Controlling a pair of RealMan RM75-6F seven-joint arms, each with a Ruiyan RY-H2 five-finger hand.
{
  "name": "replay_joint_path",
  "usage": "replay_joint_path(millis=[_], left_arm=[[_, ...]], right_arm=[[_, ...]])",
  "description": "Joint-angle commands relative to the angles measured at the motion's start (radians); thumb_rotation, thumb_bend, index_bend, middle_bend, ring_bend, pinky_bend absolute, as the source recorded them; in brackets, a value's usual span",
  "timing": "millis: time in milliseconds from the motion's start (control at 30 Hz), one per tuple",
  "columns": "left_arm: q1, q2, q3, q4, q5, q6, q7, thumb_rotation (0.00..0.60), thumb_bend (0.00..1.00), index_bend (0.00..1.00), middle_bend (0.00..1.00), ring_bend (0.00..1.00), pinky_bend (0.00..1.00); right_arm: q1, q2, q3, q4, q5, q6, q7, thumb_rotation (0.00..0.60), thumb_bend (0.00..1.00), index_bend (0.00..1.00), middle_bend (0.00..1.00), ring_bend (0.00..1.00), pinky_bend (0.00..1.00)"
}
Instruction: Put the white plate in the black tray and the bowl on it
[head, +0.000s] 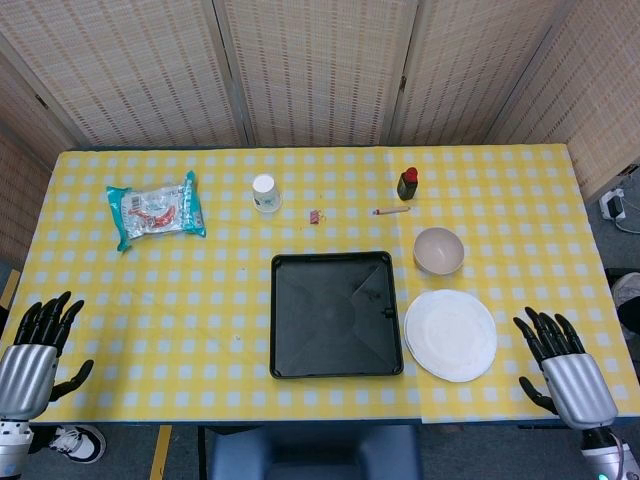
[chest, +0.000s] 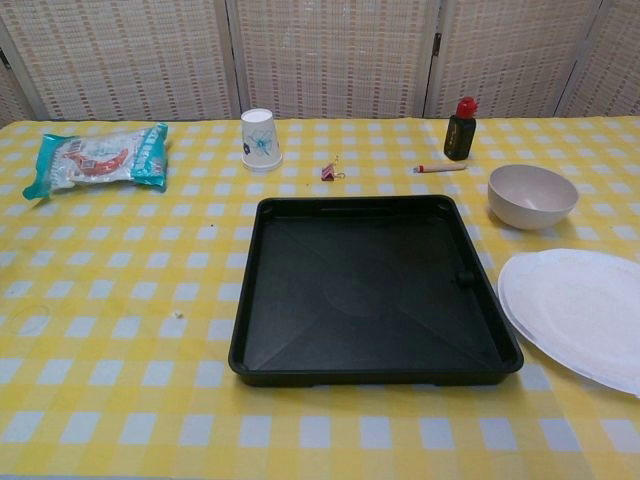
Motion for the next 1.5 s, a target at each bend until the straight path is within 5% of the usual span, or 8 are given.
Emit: replay_joint_path(millis=[33,267,500,733,1500], left_arm=[[-0.003,-0.001,0.0,0.004,-0.004,-0.008,-0.004,0.6,0.32,0.0,0.0,0.02,0.04],[-0.004,0.003,0.004,-0.001,0.003,-0.007,-0.011,0.6,0.32,0.0,0.0,0.02,0.04],[0.005,0.013,0.013,-0.011,0.018,0.007,-0.022,0.6,0.32,0.0,0.0,0.02,0.04],[0.008,0.021,0.019,-0.015,0.032,0.015,-0.036,0.6,0.32,0.0,0.0,0.02,0.04],[0.016,0.033,0.016,-0.017,0.03,0.028,-0.05,0.6,0.32,0.0,0.0,0.02,0.04]], right_arm=[[0.006,-0.008,-0.001,0.01,-0.007,-0.011,0.005,0.6,0.32,0.0,0.0,0.0,0.0],[0.023,-0.058,-0.056,0.15,-0.11,-0.038,0.052,0.6,0.32,0.01,0.0,0.0,0.0],[0.02,-0.157,-0.083,0.345,-0.156,-0.027,0.136,0.6,0.32,0.27,0.0,0.0,0.0],[0.051,-0.263,-0.064,0.477,-0.141,-0.066,0.195,0.6,0.32,0.35,0.0,0.0,0.0],[0.115,-0.431,-0.039,0.659,-0.086,-0.143,0.219,0.6,0.32,0.43,0.0,0.01,0.0]])
